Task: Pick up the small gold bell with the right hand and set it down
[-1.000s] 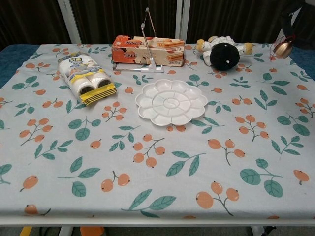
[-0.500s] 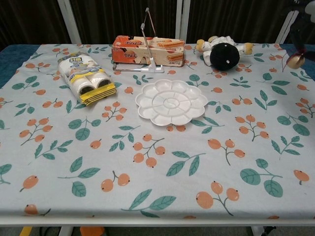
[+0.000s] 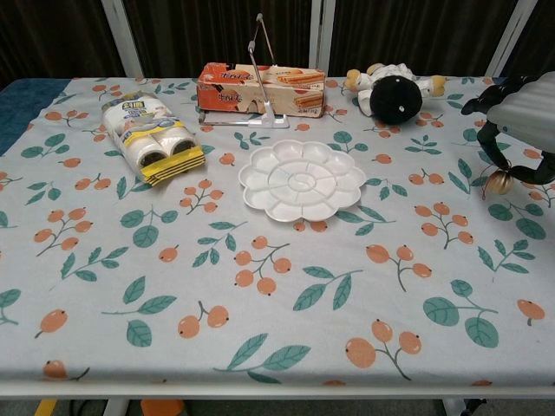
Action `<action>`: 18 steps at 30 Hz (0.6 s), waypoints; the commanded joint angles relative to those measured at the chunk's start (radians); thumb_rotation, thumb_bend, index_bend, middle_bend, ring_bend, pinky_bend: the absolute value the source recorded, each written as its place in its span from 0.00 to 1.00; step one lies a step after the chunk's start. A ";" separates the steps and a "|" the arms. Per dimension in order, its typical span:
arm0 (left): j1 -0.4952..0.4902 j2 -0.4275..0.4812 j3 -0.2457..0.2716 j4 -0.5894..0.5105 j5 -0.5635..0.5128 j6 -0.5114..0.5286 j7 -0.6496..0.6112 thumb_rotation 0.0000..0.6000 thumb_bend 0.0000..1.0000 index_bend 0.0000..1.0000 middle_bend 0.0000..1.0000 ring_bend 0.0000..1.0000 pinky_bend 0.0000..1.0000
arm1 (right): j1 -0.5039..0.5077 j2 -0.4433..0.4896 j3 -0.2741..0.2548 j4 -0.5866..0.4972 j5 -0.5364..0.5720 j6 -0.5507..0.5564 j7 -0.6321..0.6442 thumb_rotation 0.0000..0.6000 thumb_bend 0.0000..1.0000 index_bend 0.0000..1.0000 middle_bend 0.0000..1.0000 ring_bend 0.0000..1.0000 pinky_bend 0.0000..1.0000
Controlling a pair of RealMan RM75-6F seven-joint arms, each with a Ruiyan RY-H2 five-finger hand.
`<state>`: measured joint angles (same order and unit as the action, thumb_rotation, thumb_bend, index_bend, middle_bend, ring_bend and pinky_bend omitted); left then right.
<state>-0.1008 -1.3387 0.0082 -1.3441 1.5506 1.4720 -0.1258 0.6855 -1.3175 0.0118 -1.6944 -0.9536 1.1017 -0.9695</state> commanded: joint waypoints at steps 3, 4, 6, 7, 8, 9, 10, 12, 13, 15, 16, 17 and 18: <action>0.002 -0.002 0.001 0.007 0.000 0.002 -0.009 1.00 0.04 0.06 0.03 0.00 0.01 | 0.012 -0.025 -0.008 0.017 0.026 -0.008 -0.032 1.00 0.30 0.68 0.10 0.00 0.00; 0.002 -0.002 0.001 0.009 0.001 0.001 -0.011 1.00 0.04 0.06 0.03 0.00 0.01 | 0.015 -0.031 -0.010 0.022 0.033 -0.010 -0.039 1.00 0.30 0.68 0.09 0.00 0.00; 0.002 -0.003 0.001 0.011 0.002 0.002 -0.013 1.00 0.04 0.06 0.03 0.00 0.01 | 0.018 -0.039 -0.013 0.028 0.042 -0.014 -0.045 1.00 0.30 0.68 0.09 0.00 0.00; 0.002 -0.003 0.001 0.012 0.002 0.002 -0.014 1.00 0.04 0.06 0.03 0.00 0.01 | 0.019 -0.043 -0.015 0.032 0.045 -0.016 -0.048 1.00 0.30 0.68 0.08 0.00 0.00; 0.002 -0.003 0.001 0.013 0.002 0.003 -0.015 1.00 0.04 0.06 0.03 0.00 0.01 | 0.020 -0.046 -0.017 0.034 0.047 -0.016 -0.050 1.00 0.30 0.68 0.08 0.00 0.00; 0.003 -0.003 0.001 0.013 0.002 0.003 -0.016 1.00 0.04 0.06 0.03 0.00 0.01 | 0.021 -0.049 -0.018 0.037 0.048 -0.016 -0.051 1.00 0.30 0.68 0.08 0.00 0.00; 0.003 -0.004 0.001 0.014 0.002 0.004 -0.017 1.00 0.04 0.06 0.03 0.00 0.01 | 0.021 -0.052 -0.020 0.040 0.049 -0.016 -0.053 1.00 0.30 0.68 0.08 0.00 0.00; 0.003 -0.004 0.001 0.016 0.002 0.003 -0.019 1.00 0.04 0.06 0.03 0.00 0.01 | 0.022 -0.056 -0.022 0.043 0.051 -0.015 -0.055 1.00 0.30 0.68 0.08 0.00 0.00; 0.003 -0.004 0.001 0.016 0.003 0.004 -0.020 1.00 0.04 0.06 0.03 0.00 0.01 | 0.023 -0.058 -0.023 0.044 0.053 -0.014 -0.056 1.00 0.30 0.68 0.08 0.00 0.00; 0.003 -0.004 0.001 0.017 0.004 0.006 -0.022 1.00 0.04 0.06 0.03 0.00 0.01 | 0.024 -0.059 -0.024 0.045 0.054 -0.013 -0.058 1.00 0.30 0.68 0.08 0.00 0.00; 0.003 -0.004 0.001 0.017 0.004 0.007 -0.023 1.00 0.04 0.06 0.03 0.00 0.01 | 0.025 -0.060 -0.026 0.045 0.055 -0.012 -0.060 1.00 0.30 0.68 0.08 0.00 0.00; 0.003 -0.003 0.001 0.017 0.005 0.008 -0.023 1.00 0.04 0.06 0.03 0.00 0.01 | 0.025 -0.060 -0.027 0.044 0.055 -0.012 -0.060 1.00 0.30 0.68 0.08 0.00 0.00; 0.004 -0.003 0.001 0.017 0.005 0.008 -0.024 1.00 0.04 0.06 0.03 0.00 0.01 | 0.026 -0.061 -0.028 0.044 0.055 -0.011 -0.062 1.00 0.30 0.68 0.08 0.00 0.00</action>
<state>-0.0972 -1.3418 0.0093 -1.3271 1.5554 1.4799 -0.1494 0.7111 -1.3781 -0.0163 -1.6500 -0.8988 1.0905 -1.0312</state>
